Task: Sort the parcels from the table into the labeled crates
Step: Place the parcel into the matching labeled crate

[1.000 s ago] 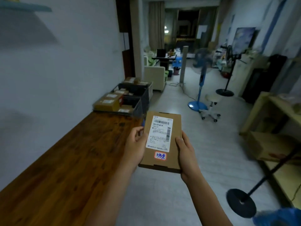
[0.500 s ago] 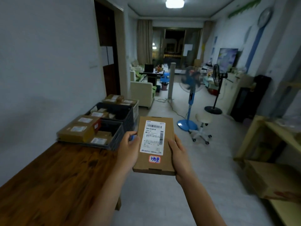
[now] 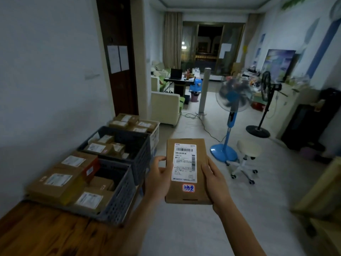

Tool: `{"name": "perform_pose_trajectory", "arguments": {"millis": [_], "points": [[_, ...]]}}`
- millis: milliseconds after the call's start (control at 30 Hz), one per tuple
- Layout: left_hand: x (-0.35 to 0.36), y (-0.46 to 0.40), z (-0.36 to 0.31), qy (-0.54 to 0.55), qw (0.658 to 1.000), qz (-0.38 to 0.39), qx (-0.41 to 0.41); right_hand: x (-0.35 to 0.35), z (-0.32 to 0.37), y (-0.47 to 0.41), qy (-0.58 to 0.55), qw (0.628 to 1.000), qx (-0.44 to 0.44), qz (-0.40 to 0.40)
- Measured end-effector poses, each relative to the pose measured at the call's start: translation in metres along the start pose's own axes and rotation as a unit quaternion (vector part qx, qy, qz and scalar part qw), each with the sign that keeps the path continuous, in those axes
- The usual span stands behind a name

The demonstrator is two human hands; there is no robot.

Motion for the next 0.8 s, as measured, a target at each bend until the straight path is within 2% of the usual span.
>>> {"name": "perform_pose_trajectory", "arguments": {"millis": [200,300,433,667,800], "points": [[0.093,-0.149,0.034,-0.094,0.993,-0.057,0.038,0.053,-0.023,-0.186,0.013,0.999,-0.009,0.041],[0.14,-0.217,0.032,-0.112,0.99,-0.029,0.082,0.08,-0.008,-0.278,0.018,0.997,-0.016,0.073],[0.181,-0.289,0.027,-0.191,0.972,0.01,0.134,0.122,0.008,-0.375,0.042,0.993,-0.025,0.107],[0.227,-0.437,0.079,-0.231,0.96,0.066,0.145,0.23,-0.009,-0.545,0.097,0.983,-0.023,0.153],[0.238,-0.533,0.128,-0.282,0.951,0.018,0.124,0.311,-0.028,-0.634,0.139,0.972,-0.021,0.191]]}}
Point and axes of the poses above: each hand's wrist, its own y-axis away from the middle knuckle, its own x-axis out of the palm, z = x × y, the point moved 7 cm from there along -y, towards the middle knuckle, and after that the axes turned 11 degrees about -z, right-handed, at the moved point
